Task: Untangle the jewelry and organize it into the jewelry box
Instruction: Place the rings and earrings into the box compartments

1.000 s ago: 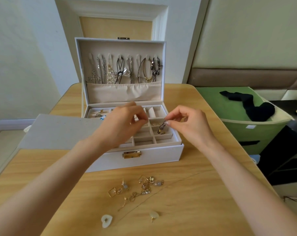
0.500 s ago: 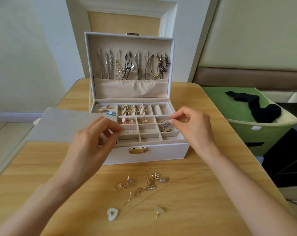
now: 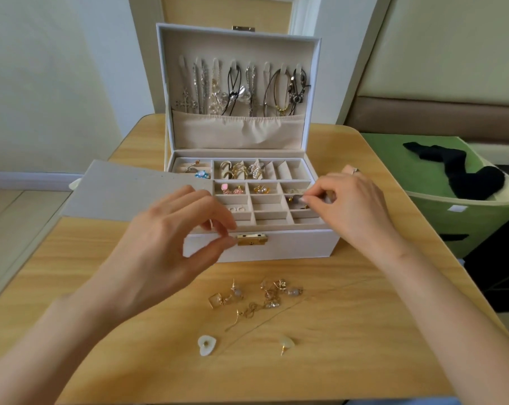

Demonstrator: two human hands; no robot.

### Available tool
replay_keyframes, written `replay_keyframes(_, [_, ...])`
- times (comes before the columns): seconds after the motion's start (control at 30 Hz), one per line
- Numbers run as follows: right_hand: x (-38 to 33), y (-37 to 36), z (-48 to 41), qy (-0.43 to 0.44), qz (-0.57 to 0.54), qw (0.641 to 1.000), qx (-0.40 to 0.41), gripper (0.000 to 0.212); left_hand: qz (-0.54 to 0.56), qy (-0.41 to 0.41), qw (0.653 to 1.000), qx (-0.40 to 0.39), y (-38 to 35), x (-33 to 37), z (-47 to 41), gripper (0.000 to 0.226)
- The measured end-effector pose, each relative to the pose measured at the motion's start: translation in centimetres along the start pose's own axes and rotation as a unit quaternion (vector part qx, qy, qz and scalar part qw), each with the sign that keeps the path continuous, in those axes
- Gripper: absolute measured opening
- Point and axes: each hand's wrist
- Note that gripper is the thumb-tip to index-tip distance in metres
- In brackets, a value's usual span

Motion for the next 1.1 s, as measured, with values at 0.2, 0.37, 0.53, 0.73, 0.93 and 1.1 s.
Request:
replay_keyframes(0.2, [-1.1, 1.6, 2.3, 0.112, -0.013, 0.992, 0.063, 0.005, 0.005, 0.041, 0.966, -0.254, 0.9, 1.1, 1.6, 0.022])
replay_keyframes(0.37, [-4.3, 3.5, 5.7, 0.098, -0.213, 0.904, -0.356, 0.018, -0.039, 0.047, 0.944, -0.326, 0.1, 1.6, 2.5, 0.023])
replay_keyframes(0.53, [-5.3, 2.3, 6.7, 0.133, -0.119, 0.872, -0.455, 0.024, -0.030, 0.031, 0.920, -0.391, -0.3, 1.6, 2.6, 0.022])
replay_keyframes(0.73, [-5.5, 1.8, 7.3, 0.156, -0.099, 0.877, -0.444, 0.015, 0.019, 0.028, 0.932, -0.360, -0.9, 0.4, 3.3, 0.022])
replay_keyframes(0.93, [-5.4, 3.2, 5.2, 0.098, -0.198, 0.889, -0.400, 0.008, 0.165, 0.054, 0.955, -0.241, -0.7, -0.1, 1.2, 0.008])
replay_keyframes(1.1, [-3.7, 4.4, -0.1, -0.013, -0.337, 0.908, -0.248, 0.008, 0.215, 0.112, 0.967, -0.083, -0.6, -1.8, -4.7, 0.006])
Point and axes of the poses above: each hand's wrist, its own z-axis away from the middle knuckle, its own y-axis out of the back of the hand, x = y × z
